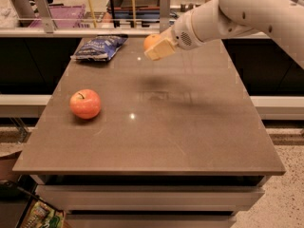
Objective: Move orange near blue chip bag
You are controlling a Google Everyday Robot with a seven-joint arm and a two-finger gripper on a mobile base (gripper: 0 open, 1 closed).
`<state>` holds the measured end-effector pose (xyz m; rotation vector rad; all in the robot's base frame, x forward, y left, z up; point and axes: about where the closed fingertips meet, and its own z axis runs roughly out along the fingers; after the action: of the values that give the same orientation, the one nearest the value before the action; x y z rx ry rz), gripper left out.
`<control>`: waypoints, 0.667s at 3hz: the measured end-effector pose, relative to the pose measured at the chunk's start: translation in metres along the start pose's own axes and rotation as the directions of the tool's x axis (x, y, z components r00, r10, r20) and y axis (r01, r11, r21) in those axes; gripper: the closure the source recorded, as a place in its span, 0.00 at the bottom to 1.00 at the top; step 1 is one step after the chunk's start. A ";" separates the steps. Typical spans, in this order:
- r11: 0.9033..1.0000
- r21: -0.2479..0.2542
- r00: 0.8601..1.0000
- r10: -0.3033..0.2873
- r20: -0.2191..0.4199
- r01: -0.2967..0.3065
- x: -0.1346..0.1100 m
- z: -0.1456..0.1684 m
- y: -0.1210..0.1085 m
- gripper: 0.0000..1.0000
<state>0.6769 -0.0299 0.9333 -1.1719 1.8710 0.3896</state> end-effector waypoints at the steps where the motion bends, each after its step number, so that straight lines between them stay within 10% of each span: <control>1: 1.000 0.016 1.000 -0.005 -0.012 0.005 -0.011 0.029 -0.015 1.00; 2: 1.000 0.014 1.000 -0.006 -0.017 0.006 -0.015 0.056 -0.027 1.00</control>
Offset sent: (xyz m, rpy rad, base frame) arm 0.0850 0.0437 -0.0275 -0.0234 -0.0012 -0.0164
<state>0.7305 0.0014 0.9175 -1.1744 1.8818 0.3635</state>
